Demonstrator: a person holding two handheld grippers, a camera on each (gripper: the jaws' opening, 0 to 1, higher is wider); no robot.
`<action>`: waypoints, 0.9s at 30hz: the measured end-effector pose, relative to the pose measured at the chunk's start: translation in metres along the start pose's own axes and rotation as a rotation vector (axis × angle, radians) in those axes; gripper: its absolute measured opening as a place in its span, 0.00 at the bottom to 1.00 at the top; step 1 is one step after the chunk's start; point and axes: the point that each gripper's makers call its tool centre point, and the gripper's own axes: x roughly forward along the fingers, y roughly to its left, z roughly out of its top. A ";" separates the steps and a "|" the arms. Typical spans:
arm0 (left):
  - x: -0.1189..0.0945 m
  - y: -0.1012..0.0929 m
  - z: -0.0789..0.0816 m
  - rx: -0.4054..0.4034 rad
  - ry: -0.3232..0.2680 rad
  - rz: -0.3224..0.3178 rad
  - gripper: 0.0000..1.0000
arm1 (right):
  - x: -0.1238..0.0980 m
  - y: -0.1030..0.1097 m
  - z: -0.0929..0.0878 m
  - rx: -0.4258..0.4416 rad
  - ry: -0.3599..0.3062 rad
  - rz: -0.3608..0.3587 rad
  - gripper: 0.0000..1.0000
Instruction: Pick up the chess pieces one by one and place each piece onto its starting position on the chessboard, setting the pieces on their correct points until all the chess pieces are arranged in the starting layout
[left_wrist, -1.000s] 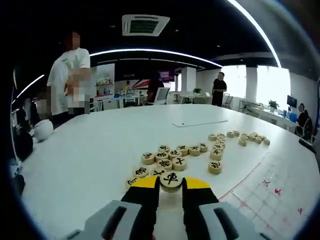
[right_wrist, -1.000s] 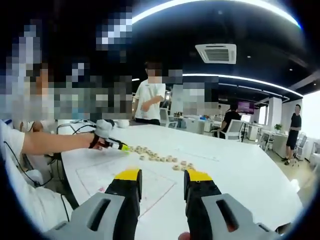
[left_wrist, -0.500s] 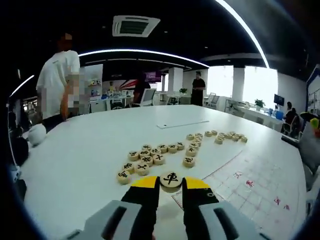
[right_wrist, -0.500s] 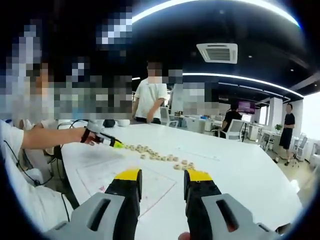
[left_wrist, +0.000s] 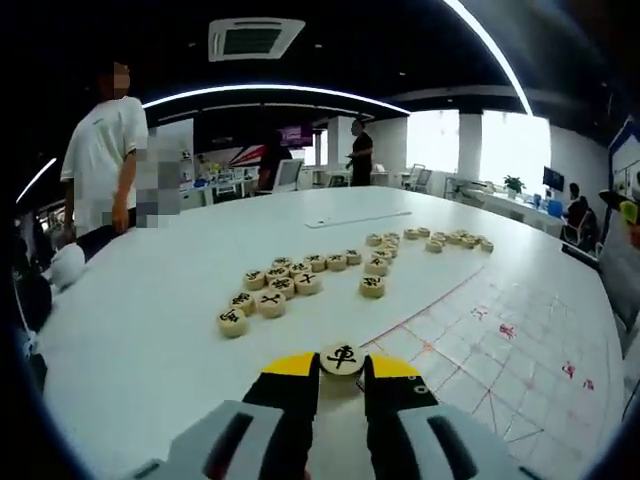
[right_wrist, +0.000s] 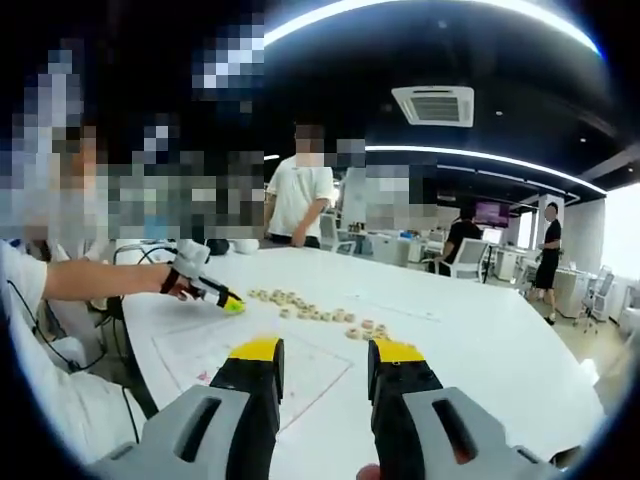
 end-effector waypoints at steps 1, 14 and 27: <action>0.001 0.000 0.000 -0.004 -0.002 0.000 0.20 | 0.000 0.000 0.000 0.000 0.000 0.000 0.35; 0.003 -0.001 -0.005 -0.011 0.010 0.018 0.20 | -0.001 0.001 0.001 0.001 -0.003 -0.002 0.35; -0.005 -0.003 -0.003 -0.046 -0.005 0.021 0.37 | -0.002 0.002 0.002 -0.004 -0.003 -0.001 0.35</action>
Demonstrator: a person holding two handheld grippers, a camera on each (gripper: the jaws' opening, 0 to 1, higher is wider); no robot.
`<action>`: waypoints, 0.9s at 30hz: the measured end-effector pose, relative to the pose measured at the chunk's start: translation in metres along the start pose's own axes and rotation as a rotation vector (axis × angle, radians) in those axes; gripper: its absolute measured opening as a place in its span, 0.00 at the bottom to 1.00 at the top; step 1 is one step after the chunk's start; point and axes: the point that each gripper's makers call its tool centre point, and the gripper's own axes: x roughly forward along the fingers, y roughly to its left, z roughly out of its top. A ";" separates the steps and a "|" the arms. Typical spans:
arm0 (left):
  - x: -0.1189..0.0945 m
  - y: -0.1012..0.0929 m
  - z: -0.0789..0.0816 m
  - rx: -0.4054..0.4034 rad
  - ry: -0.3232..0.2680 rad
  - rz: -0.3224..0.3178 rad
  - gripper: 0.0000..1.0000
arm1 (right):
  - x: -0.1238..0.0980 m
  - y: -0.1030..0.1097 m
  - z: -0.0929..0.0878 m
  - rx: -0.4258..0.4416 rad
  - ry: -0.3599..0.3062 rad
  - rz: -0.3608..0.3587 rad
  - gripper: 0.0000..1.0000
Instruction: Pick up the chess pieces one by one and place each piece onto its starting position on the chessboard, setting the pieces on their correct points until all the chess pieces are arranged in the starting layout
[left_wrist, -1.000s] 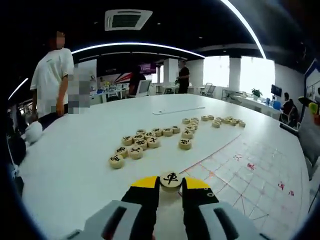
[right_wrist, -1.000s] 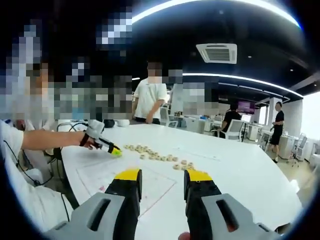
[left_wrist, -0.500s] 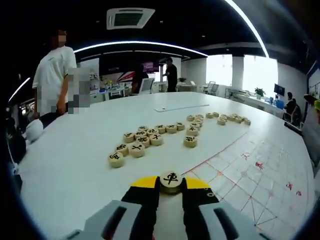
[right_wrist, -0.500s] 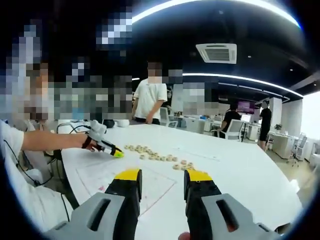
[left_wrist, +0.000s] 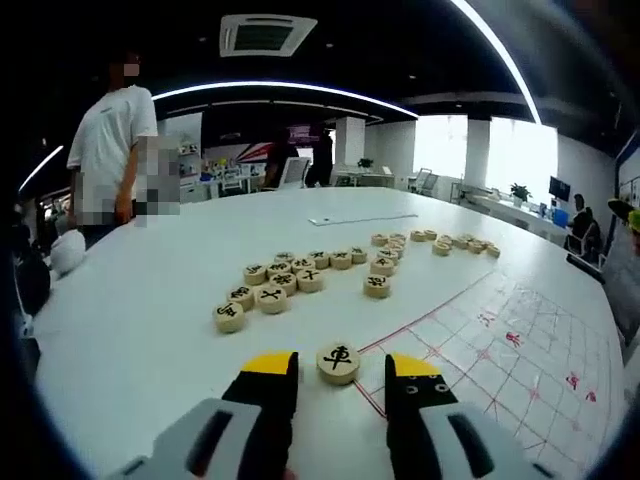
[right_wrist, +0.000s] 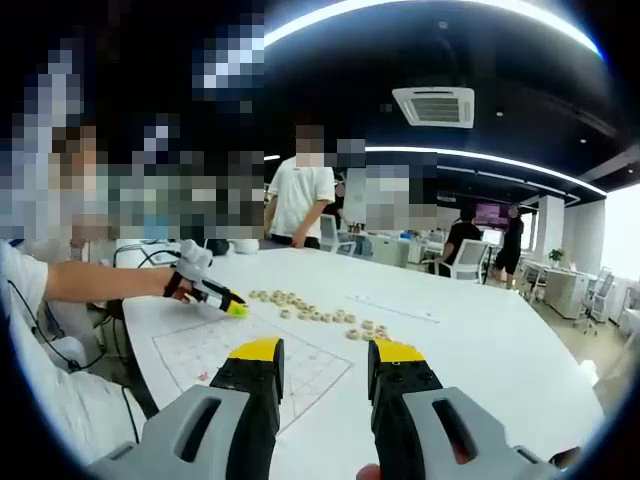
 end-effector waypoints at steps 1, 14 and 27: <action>-0.002 0.001 0.001 0.001 -0.006 0.003 0.38 | 0.000 0.000 0.000 0.000 0.000 0.001 0.35; -0.029 0.012 0.005 0.025 -0.037 0.026 0.51 | 0.003 0.002 -0.001 -0.004 0.008 0.007 0.35; -0.040 0.041 0.011 0.010 -0.063 0.080 0.51 | 0.005 0.005 -0.001 -0.010 0.010 0.012 0.35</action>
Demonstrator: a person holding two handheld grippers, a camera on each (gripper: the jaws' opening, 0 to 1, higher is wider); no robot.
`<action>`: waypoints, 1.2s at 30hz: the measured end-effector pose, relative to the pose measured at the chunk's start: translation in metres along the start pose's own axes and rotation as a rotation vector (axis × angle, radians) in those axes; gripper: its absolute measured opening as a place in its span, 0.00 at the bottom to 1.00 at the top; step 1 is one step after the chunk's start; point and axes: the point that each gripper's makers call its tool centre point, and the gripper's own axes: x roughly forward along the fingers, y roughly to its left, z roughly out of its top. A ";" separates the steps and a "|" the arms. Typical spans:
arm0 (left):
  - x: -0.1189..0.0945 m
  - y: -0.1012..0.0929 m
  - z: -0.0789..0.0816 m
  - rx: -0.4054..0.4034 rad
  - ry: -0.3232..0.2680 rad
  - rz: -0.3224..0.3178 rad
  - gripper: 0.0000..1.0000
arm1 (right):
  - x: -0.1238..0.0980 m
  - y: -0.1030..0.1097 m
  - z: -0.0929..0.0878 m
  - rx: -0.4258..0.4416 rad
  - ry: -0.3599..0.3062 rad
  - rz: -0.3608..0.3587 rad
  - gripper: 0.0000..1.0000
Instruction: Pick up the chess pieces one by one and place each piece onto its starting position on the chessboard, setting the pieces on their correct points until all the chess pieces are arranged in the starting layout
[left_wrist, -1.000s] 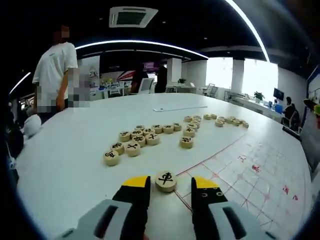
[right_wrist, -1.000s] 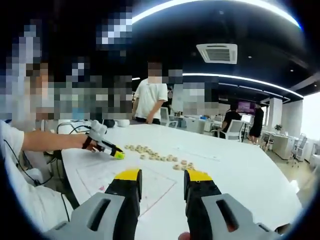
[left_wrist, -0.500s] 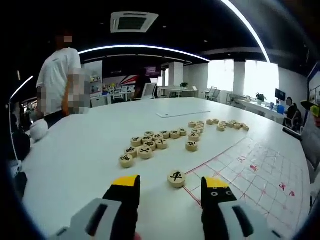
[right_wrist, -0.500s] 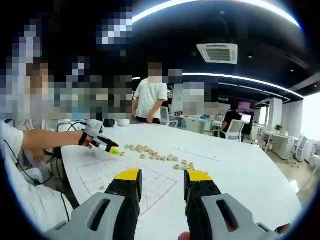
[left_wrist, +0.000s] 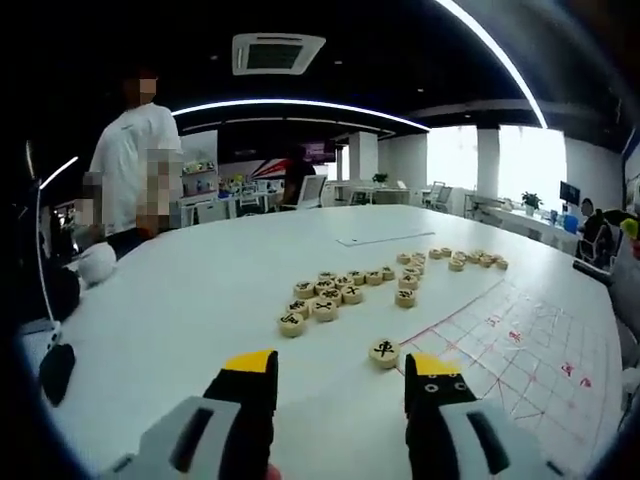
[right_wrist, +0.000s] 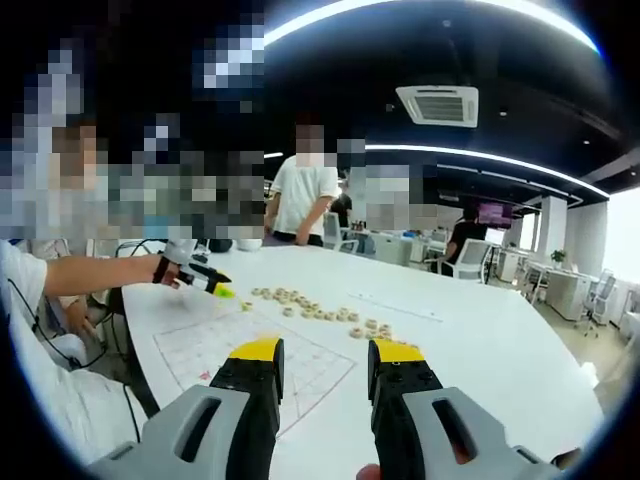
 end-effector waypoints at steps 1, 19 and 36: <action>0.003 0.004 0.001 -0.002 0.000 0.007 0.50 | 0.000 0.000 0.000 0.000 -0.001 0.000 0.35; 0.049 0.032 -0.008 -0.041 0.045 0.130 0.38 | -0.004 0.001 0.005 -0.007 -0.013 -0.001 0.35; 0.071 0.037 -0.003 -0.050 0.006 0.181 0.20 | -0.002 0.005 0.001 -0.012 -0.002 0.016 0.35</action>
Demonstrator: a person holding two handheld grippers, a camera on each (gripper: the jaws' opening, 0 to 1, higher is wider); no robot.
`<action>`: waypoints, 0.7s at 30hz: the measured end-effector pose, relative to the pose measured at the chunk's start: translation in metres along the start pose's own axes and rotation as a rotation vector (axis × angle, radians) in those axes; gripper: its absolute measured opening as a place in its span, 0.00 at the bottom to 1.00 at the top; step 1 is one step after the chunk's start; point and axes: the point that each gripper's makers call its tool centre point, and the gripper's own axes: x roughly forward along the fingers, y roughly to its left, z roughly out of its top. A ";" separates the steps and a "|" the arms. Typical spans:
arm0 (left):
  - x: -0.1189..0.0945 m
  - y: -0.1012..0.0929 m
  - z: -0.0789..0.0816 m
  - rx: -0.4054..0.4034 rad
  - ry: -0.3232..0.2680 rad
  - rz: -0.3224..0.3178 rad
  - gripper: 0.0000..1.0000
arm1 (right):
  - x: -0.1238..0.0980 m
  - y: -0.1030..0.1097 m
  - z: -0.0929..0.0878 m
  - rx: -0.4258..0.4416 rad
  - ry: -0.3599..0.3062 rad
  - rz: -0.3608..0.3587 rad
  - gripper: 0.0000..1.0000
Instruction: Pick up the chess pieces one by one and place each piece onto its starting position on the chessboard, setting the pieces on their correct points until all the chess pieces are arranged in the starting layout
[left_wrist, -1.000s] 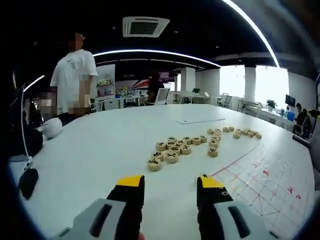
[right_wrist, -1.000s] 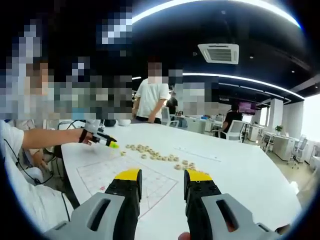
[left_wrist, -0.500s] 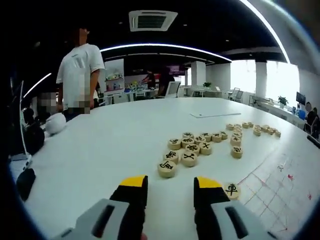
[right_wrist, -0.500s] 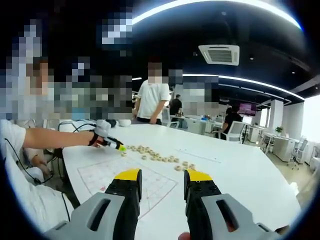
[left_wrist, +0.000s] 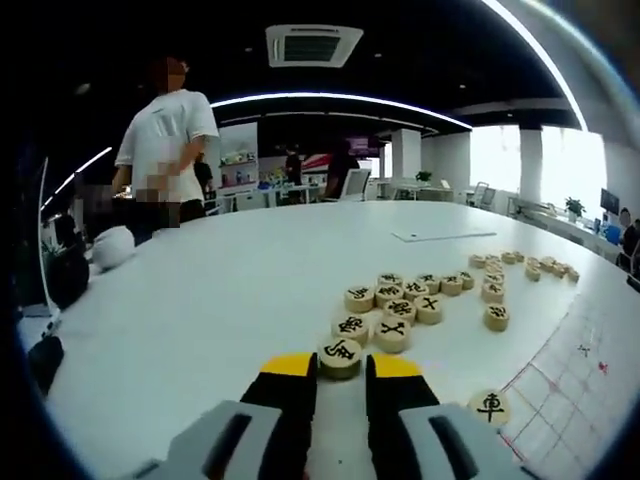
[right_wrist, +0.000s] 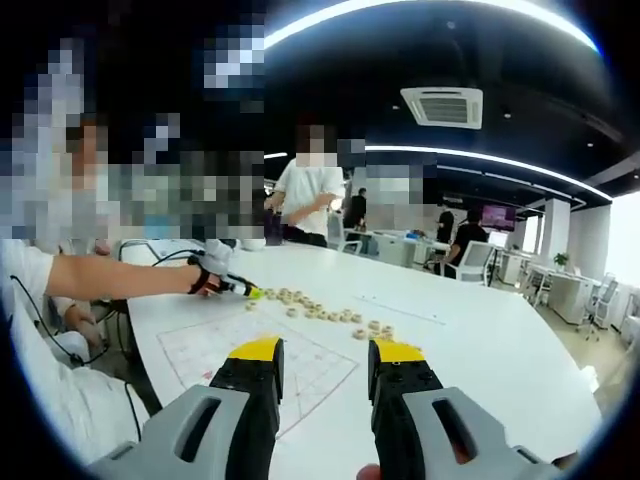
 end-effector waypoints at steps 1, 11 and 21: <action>-0.001 0.000 0.000 0.001 -0.002 0.001 0.20 | 0.000 0.000 0.000 0.000 -0.001 -0.001 0.35; -0.016 -0.008 0.009 -0.001 -0.037 -0.026 0.19 | 0.001 0.001 -0.001 -0.002 0.003 0.001 0.35; -0.056 -0.024 0.020 0.077 -0.064 -0.097 0.19 | 0.002 0.001 -0.003 -0.004 0.010 0.003 0.35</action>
